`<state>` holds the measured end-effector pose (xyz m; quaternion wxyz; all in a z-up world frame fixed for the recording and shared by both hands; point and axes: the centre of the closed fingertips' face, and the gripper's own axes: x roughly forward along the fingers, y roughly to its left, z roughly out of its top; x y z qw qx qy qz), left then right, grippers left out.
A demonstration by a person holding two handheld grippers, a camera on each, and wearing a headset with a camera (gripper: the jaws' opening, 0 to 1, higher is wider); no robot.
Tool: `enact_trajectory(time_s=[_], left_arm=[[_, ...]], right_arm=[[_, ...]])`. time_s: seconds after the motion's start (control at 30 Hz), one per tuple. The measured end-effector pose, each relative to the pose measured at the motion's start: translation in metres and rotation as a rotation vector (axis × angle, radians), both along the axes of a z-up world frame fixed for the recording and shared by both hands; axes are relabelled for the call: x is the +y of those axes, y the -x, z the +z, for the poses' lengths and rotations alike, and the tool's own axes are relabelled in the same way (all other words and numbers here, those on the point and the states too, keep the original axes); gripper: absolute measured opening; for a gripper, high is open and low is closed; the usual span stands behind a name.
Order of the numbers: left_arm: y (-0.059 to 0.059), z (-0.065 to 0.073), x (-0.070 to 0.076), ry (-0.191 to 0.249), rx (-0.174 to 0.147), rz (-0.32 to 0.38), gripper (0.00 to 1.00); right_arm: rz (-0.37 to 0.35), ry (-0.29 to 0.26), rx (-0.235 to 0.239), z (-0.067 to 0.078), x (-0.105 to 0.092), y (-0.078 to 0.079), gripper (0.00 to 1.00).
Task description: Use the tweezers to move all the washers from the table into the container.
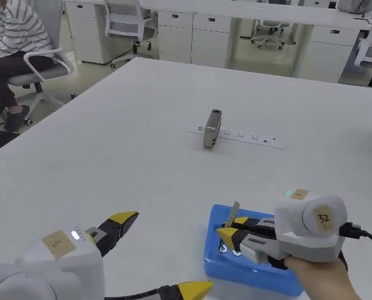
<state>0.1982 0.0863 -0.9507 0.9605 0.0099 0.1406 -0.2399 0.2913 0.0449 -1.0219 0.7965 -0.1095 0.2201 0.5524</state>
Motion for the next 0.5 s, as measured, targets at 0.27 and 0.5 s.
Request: enact_trajectory(time_s=[0.27,0.5], left_arm=[[0.001,-0.002,-0.003,-0.011,0.008,-0.013,0.89],[0.002,-0.004,-0.005,0.003,0.027,-0.028,0.88]], right_arm=[[0.005,-0.021,-0.02,0.012,-0.003,0.003,0.04],[-0.001,-0.041,-0.039,0.026,-0.008,0.005,0.04]])
